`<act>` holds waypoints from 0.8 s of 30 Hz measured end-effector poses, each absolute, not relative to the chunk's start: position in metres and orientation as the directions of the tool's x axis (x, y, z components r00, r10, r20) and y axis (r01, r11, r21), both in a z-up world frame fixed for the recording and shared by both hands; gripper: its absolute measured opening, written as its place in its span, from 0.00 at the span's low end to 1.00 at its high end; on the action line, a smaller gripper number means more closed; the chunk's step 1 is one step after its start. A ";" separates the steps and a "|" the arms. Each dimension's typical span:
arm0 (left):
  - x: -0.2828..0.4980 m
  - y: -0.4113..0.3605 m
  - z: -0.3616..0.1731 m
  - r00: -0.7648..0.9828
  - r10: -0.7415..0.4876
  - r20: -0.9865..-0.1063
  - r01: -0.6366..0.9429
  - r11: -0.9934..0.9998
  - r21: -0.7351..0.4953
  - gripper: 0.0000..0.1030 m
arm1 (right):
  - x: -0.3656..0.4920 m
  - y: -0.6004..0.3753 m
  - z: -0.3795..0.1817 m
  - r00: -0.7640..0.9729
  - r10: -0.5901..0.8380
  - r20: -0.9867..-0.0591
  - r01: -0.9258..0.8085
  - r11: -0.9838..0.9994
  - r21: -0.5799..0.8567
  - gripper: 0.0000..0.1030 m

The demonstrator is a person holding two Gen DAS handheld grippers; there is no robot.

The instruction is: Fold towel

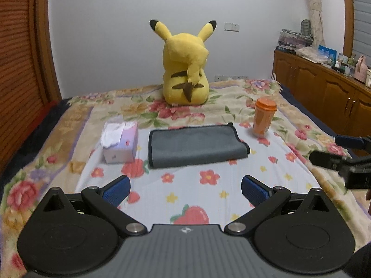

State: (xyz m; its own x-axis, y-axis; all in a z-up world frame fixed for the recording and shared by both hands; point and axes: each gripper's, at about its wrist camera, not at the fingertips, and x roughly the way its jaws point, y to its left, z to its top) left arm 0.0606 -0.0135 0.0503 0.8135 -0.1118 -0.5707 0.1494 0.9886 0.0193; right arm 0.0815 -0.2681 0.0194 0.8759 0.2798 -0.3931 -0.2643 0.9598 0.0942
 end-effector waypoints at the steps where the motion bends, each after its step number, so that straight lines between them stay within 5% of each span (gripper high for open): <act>1: 0.057 -0.013 0.046 0.812 -0.111 -0.573 0.146 0.989 0.015 1.00 | 0.080 -0.269 0.018 0.875 0.280 -0.396 -0.262 0.960 0.100 1.00; 24: 0.030 -0.002 -0.024 0.777 -0.046 -0.628 0.084 0.996 0.032 1.00 | 0.056 -0.271 -0.038 0.841 0.254 -0.477 -0.227 0.967 0.115 1.00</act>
